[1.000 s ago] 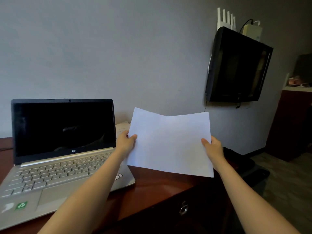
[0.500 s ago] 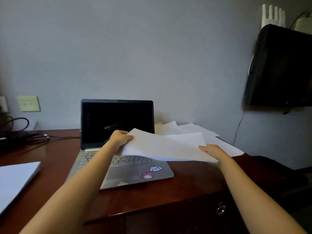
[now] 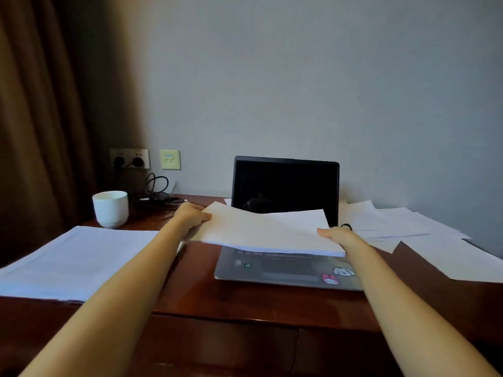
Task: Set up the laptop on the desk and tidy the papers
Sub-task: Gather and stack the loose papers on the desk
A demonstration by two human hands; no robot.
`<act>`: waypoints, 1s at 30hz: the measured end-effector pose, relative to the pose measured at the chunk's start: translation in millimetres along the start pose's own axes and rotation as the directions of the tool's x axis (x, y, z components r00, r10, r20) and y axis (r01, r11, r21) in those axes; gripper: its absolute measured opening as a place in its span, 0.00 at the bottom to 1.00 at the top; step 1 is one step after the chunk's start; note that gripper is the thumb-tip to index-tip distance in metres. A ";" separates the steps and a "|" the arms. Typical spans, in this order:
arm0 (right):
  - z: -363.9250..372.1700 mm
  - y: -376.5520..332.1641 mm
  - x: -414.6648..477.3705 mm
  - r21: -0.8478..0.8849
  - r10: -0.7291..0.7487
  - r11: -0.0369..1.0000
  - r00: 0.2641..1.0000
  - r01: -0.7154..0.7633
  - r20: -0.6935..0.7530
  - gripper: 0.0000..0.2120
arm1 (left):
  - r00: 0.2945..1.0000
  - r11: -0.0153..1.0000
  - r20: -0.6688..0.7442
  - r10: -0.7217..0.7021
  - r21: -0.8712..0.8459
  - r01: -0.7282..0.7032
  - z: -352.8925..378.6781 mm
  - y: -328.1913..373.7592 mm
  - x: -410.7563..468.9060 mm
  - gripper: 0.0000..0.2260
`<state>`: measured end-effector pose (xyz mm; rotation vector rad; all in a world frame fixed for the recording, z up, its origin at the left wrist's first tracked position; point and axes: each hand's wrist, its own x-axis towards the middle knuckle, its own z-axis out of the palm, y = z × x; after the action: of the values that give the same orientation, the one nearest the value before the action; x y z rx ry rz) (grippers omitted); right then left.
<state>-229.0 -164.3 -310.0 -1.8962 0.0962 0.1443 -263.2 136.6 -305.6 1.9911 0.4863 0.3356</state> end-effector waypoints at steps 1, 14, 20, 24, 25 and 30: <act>11.7 -4.8 0.0 -0.017 -0.022 1.000 1.000 0.022 0.003 0.28 | 1.000 1.000 -0.027 -0.008 0.016 0.009 -11.8 -6.2 0.9 0.18; 175.4 -40.2 10.8 0.088 -0.040 0.996 0.982 0.024 0.185 0.20 | 0.940 0.929 -0.341 -0.024 0.339 0.146 -151.7 -73.6 -3.3 0.19; 236.1 -49.5 -15.5 0.169 -0.012 0.985 0.969 -0.031 0.246 0.20 | 0.908 0.867 -0.418 -0.013 0.447 0.218 -192.9 -99.5 -9.3 0.16; 263.9 -48.2 -30.3 0.225 0.004 0.972 0.959 -0.071 0.285 0.18 | 0.886 0.818 -0.462 -0.041 0.493 0.295 -208.1 -116.7 -12.1 0.15; 269.4 -47.1 -32.6 0.223 0.009 0.972 0.957 -0.077 0.291 0.18 | 0.886 0.813 -0.461 -0.048 0.498 0.303 -210.7 -121.2 -13.2 0.15; 291.5 -38.5 -41.3 0.197 -0.042 0.980 0.954 -0.018 0.297 0.17 | 0.886 0.807 -0.454 -0.089 0.488 0.332 -217.3 -141.4 -13.6 0.18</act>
<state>-279.7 123.8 -361.0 -1.6555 -0.1054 0.3990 -396.8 357.2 -335.6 2.3981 1.1915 0.5195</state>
